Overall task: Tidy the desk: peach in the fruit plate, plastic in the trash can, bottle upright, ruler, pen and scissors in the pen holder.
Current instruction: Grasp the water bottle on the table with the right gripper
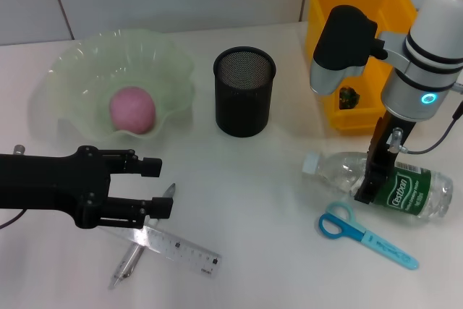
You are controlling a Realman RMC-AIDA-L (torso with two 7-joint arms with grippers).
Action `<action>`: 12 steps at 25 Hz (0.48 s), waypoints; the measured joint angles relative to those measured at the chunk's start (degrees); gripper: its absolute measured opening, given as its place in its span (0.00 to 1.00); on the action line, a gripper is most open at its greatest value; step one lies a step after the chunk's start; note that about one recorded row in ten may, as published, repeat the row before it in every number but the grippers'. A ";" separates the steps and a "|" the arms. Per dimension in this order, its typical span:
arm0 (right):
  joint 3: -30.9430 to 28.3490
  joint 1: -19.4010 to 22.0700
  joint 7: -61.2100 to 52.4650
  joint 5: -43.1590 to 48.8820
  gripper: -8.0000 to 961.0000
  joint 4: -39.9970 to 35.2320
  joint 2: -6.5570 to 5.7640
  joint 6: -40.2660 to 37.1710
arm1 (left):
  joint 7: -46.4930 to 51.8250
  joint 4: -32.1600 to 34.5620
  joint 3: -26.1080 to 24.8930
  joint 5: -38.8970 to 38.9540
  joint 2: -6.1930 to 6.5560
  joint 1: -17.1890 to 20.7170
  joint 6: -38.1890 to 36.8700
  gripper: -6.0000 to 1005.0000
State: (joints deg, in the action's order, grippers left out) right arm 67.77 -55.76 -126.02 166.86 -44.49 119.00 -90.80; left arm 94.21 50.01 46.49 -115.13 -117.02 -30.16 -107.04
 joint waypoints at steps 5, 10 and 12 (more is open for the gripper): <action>0.00 -0.01 0.00 -0.07 0.77 -0.03 0.00 -0.16 | 0.00 0.00 0.00 0.06 0.08 0.02 -0.01 0.78; -0.14 0.00 0.00 -0.20 0.77 -0.36 0.05 -0.45 | -0.18 0.00 0.00 0.08 0.13 0.01 -0.01 0.78; -0.30 0.00 0.00 -0.34 0.77 -0.43 0.07 -0.54 | -0.24 0.00 0.00 0.09 0.19 0.01 -0.01 0.78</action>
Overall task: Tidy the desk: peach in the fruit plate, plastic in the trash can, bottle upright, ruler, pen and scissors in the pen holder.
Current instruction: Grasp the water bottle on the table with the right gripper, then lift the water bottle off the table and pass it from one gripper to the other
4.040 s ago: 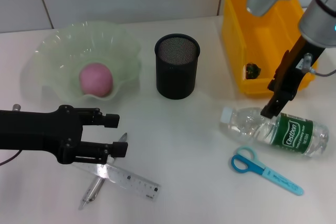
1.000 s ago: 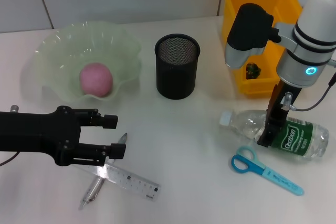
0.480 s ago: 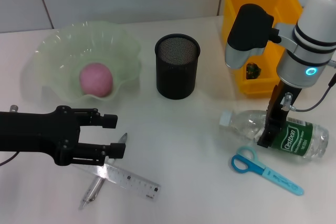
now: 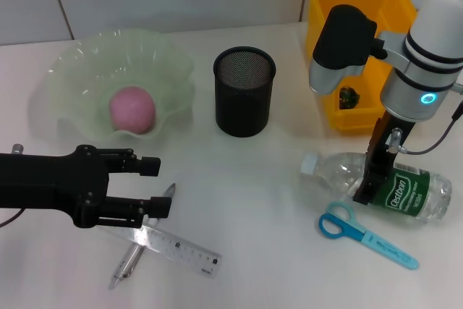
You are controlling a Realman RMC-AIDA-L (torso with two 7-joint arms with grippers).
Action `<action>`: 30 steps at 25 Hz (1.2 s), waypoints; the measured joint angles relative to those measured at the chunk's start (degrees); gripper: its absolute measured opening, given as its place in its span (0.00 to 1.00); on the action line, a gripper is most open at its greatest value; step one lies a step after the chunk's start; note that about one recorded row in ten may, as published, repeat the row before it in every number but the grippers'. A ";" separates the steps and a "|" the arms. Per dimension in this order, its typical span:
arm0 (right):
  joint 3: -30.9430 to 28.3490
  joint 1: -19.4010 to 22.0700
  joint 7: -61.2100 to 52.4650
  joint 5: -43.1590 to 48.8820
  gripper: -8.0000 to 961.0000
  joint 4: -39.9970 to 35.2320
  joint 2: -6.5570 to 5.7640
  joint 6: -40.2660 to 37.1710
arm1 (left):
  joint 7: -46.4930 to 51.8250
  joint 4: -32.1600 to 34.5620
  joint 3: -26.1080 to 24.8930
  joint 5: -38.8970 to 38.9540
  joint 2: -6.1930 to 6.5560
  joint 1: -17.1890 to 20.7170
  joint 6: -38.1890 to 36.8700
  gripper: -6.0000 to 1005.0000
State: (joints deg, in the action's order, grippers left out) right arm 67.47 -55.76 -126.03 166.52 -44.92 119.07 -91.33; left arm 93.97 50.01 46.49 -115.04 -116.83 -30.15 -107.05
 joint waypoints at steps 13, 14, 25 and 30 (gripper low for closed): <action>-0.56 3.57 0.33 -5.92 0.77 -9.64 -0.14 -2.98 | -0.02 0.00 0.00 0.00 0.11 -0.12 0.00 0.78; -0.65 4.51 0.43 -7.18 0.77 -11.69 -0.23 -3.61 | 0.00 0.00 0.00 0.00 0.11 -0.14 -0.01 0.78; -5.27 9.95 3.96 -16.66 0.77 -21.39 -0.57 -5.76 | 0.16 0.00 -1.88 0.55 0.20 -0.63 -0.26 0.78; -7.11 11.99 6.90 -22.04 0.77 -22.57 -0.59 -5.65 | 0.14 0.00 -3.01 1.84 0.20 -0.64 -0.55 0.77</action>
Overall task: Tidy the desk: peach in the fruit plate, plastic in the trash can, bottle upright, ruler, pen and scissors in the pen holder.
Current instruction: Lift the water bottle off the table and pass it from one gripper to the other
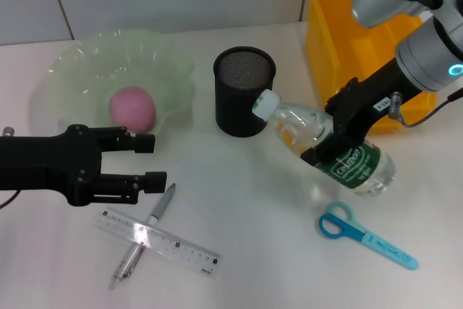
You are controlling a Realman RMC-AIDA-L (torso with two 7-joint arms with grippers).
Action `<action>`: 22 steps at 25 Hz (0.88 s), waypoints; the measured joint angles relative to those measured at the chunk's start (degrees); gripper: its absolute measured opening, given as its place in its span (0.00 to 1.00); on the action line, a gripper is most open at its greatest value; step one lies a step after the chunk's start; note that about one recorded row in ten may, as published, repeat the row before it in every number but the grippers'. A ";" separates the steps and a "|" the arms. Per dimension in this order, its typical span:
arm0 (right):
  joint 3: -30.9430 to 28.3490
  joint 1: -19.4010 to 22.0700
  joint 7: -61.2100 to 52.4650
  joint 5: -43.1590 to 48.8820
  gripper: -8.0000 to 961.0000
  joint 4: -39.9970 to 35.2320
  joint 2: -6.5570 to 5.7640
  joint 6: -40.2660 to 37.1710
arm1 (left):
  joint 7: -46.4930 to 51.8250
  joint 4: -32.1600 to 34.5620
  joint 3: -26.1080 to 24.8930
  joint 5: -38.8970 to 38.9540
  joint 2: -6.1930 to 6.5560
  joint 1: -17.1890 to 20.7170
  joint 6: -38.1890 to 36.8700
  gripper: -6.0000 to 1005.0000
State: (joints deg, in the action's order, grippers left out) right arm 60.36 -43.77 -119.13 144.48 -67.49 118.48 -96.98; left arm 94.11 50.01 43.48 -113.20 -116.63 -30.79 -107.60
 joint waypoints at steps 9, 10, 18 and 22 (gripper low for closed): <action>-3.44 2.38 6.70 -9.79 0.77 0.39 0.33 1.19 | 0.27 0.00 -0.09 3.05 0.71 0.03 -0.27 0.78; -3.60 2.64 7.50 -10.71 0.77 0.60 0.37 1.39 | 0.30 0.00 -0.14 3.64 0.79 0.04 -0.32 0.78; -3.84 5.23 15.37 -21.25 0.77 4.40 0.44 3.78 | 0.37 -0.12 -2.98 7.84 1.19 0.62 -0.42 0.78; -3.85 5.79 19.64 -27.02 0.77 7.27 0.44 5.11 | 0.36 -1.16 -4.50 8.66 1.24 0.64 -0.42 0.77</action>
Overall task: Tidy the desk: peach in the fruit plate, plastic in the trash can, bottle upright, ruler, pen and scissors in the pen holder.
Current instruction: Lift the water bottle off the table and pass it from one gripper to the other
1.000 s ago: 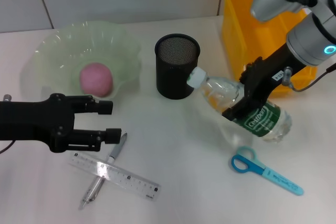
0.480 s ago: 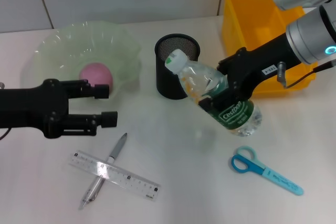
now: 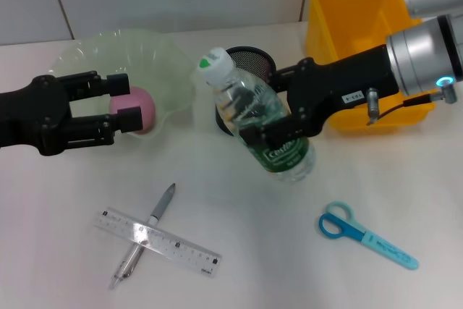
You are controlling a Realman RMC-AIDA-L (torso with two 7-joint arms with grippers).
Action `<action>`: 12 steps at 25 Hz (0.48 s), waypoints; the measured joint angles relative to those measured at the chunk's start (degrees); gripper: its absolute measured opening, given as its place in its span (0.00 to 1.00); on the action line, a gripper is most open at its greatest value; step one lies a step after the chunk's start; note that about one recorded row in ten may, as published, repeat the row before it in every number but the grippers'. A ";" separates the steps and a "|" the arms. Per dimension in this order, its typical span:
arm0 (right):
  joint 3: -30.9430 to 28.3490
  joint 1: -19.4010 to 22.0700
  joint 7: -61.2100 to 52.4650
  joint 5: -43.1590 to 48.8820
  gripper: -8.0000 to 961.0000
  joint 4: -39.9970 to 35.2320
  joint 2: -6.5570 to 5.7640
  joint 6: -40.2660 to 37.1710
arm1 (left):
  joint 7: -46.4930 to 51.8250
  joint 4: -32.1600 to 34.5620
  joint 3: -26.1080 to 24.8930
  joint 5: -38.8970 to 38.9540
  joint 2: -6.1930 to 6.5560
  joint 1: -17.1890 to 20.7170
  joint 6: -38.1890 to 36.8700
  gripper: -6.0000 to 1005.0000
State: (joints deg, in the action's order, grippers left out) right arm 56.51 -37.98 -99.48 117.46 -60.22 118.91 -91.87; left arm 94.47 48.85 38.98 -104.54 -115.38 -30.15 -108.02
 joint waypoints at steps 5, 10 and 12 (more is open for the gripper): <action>0.00 0.54 4.81 -6.40 0.77 2.95 0.00 0.70 | -0.62 -1.38 -0.13 2.13 -0.04 -0.04 0.02 0.78; 0.00 1.03 10.58 -11.52 0.77 7.12 0.06 1.51 | -0.99 -2.07 -0.21 3.14 -0.23 0.08 0.34 0.77; 0.00 1.20 12.14 -12.75 0.77 8.35 0.07 1.67 | -1.14 -2.17 -0.29 3.16 -0.32 0.09 0.37 0.77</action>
State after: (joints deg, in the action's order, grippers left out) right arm 56.51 -36.77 -87.35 104.71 -51.88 118.99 -90.20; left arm 93.33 46.68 38.69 -101.38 -115.70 -30.06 -107.65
